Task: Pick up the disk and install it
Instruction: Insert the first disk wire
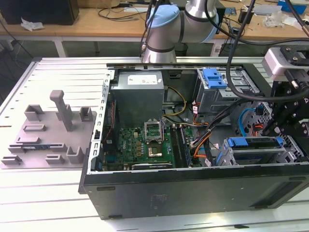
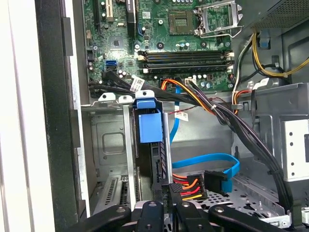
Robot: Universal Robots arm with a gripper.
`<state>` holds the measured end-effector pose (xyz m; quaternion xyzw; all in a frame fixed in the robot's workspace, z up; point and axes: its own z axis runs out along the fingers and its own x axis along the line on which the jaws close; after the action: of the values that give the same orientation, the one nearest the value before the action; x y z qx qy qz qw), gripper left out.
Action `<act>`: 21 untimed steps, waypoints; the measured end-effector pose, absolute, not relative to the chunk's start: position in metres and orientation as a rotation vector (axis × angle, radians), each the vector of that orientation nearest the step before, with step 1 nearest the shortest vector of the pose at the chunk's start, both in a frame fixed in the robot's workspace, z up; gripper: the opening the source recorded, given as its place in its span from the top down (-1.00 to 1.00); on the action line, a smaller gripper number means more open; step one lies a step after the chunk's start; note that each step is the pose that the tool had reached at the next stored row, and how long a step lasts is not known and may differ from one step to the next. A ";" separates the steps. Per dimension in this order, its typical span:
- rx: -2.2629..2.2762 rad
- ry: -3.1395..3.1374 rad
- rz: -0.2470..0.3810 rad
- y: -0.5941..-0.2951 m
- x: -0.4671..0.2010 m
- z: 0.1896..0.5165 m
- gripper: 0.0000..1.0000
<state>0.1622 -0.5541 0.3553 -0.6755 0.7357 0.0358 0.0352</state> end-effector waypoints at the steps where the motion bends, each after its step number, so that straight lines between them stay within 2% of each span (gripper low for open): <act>1: -2.076 2.261 0.110 -0.554 0.162 0.355 0.66; 21: -2.124 2.218 0.112 -0.552 0.163 0.355 0.66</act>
<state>0.1626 -0.5525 0.3553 -0.6907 0.7214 0.0366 0.0345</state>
